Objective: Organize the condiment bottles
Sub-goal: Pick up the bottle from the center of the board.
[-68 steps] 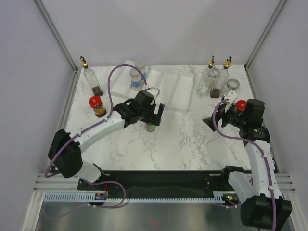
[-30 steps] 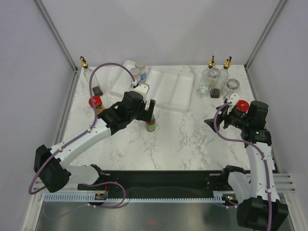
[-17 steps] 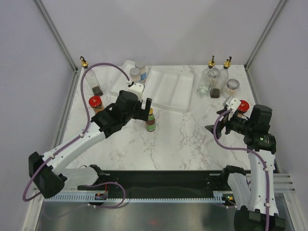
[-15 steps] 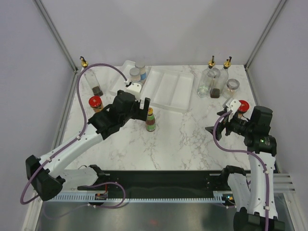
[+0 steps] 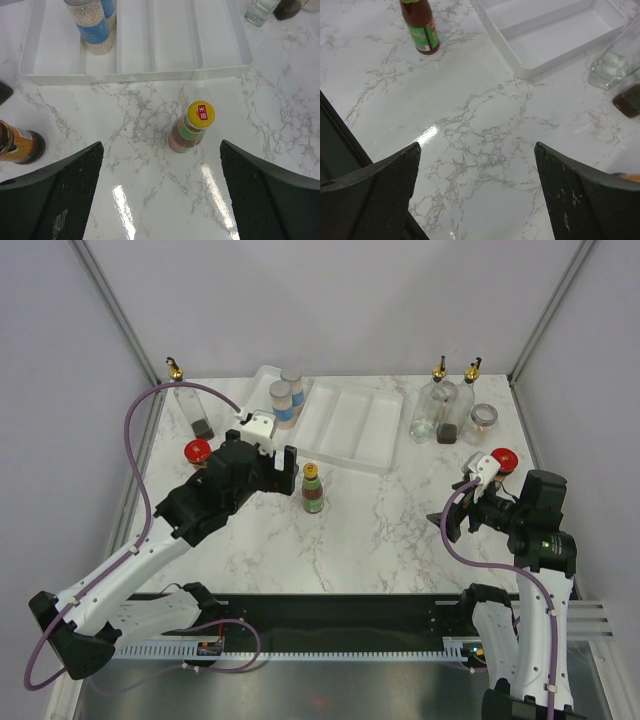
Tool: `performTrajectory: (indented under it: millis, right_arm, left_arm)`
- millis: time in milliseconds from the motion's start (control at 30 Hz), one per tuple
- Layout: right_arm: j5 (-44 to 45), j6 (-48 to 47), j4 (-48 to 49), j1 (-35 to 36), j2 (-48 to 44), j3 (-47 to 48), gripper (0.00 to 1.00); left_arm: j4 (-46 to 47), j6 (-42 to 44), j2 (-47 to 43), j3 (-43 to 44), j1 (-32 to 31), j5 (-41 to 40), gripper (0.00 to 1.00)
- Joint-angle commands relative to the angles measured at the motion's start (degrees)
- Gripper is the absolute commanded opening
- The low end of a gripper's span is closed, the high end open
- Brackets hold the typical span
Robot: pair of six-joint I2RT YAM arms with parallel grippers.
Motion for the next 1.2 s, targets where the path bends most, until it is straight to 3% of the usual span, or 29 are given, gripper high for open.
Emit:
performTrajectory:
  millis: [0, 1167]
  right_arm:
    - [-0.6, -1.4, -0.4, -0.3, -0.4, 1.6, 0.98]
    - [-1.3, -3.2, -0.8, -0.3, 0.5, 1.0, 0.98]
  left_arm:
    - [0.3, 1.4, -0.5, 0.3, 0.0, 0.1, 1.0]
    - [-0.4, -0.1, -2.7, 2.9, 0.0, 3.7, 1.0]
